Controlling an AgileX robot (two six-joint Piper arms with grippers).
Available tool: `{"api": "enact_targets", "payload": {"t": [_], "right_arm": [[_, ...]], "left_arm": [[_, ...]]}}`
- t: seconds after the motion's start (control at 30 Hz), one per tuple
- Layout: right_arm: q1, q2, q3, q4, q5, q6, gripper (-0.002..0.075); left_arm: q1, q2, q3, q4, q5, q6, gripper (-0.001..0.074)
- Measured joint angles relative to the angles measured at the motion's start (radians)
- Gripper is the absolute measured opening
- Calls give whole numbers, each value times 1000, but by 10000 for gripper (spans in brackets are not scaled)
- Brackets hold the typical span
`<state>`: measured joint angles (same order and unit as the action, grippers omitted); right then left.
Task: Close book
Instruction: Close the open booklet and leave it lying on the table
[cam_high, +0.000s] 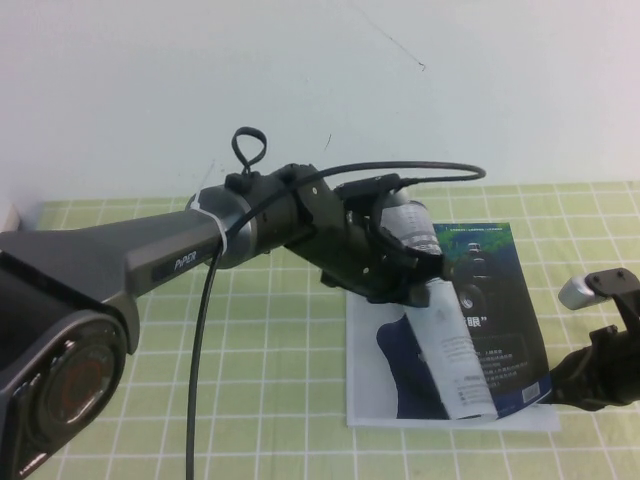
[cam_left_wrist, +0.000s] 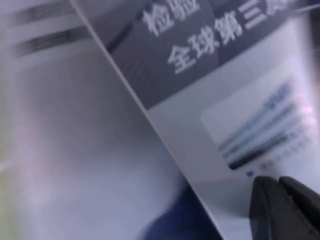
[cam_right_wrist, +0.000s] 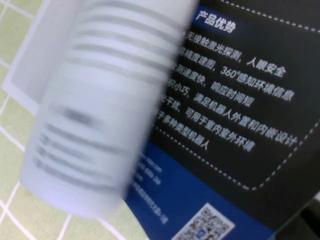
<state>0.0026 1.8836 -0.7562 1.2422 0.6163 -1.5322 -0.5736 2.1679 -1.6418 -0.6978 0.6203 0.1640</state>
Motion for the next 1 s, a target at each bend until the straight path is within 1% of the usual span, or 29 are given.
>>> {"api": "enact_targets", "payload": {"t": [0.1, 0.2, 0.27, 0.33, 0.43, 0.53, 0.63, 0.7, 0.77, 0.8, 0.83, 0.9, 1.0], "right_arm": [[0, 0, 0, 2, 0, 0, -1], [0, 0, 2, 7, -5, 0, -1], [0, 0, 2, 9, -7, 0, -1], [0, 0, 2, 8, -11, 23, -1], [2, -14, 2, -17, -28, 89, -1], [2, -78, 4, -136, -100, 182, -1], [2, -181, 4, -291, -158, 306, -1], [2, -267, 4, -386, -180, 385, -1], [2, -343, 5, -440, -187, 434, -1], [2, -385, 7, -457, -191, 446, -1], [2, -425, 6, -474, -191, 451, -1], [2, -506, 6, -514, -189, 462, -1], [2, -622, 7, -567, -177, 477, -1]], "left_arm": [[-1, -2, 0, -348, 5, 304, -4], [-1, -2, 0, -618, 68, 611, -4], [-1, -2, 0, -748, 137, 753, -4], [-1, -4, 0, -839, 181, 835, -4], [-1, -28, 0, -854, 191, 877, -4], [-1, -82, 0, -772, 174, 874, -4], [-1, -162, 0, -572, 165, 792, -4], [-1, -232, 0, -372, 165, 678, -4], [-1, -296, 0, -168, 175, 528, -4], [-1, -331, 0, -57, 186, 456, -4], [-1, -357, 0, 8, 198, 416, -4], [-1, -423, 0, 225, 236, 275, -4], [-1, -502, 0, 468, 300, 102, -4]]}}
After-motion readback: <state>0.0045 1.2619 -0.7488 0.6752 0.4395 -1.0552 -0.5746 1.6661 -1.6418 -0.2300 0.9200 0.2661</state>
